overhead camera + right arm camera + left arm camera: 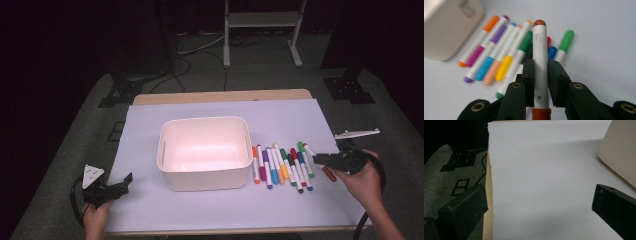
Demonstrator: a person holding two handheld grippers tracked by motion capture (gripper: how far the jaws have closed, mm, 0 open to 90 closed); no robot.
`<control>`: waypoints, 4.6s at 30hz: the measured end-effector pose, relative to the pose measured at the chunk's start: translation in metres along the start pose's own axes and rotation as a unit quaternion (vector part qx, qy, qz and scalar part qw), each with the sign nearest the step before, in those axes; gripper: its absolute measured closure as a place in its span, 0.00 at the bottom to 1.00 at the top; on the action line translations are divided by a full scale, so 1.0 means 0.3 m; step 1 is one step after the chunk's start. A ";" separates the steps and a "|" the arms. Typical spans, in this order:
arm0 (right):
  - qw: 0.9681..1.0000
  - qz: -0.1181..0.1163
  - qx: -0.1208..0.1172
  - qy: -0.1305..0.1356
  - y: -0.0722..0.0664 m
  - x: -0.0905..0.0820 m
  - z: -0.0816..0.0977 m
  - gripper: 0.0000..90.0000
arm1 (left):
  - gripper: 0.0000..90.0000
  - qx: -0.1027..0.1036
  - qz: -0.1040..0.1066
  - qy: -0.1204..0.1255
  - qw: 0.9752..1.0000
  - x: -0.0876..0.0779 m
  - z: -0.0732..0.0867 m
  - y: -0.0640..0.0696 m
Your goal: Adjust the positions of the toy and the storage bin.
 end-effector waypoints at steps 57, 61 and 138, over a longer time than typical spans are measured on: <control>0.924 -0.343 -0.168 -0.034 -0.681 0.166 -0.485 0.84 | 0.00 0.003 0.010 -0.011 1.000 0.007 0.000 0.004; 0.919 -0.351 -0.174 -0.040 -0.706 0.191 -0.489 0.84 | 0.00 0.003 0.011 -0.012 1.000 0.008 0.000 0.004; 0.865 -0.368 -0.288 -0.180 -0.947 0.584 -0.348 0.73 | 0.00 -0.004 0.016 -0.008 1.000 0.006 0.000 -0.003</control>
Point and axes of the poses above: each handheld gripper's, and its own axes: x roughly forward along the jaws, z roughly out of its underside, y roughly to its right, the point moved 1 cm from there along x, roughly forward along the jaws, and after that the axes turned 13 degrees about y, right-handed, at the moved point
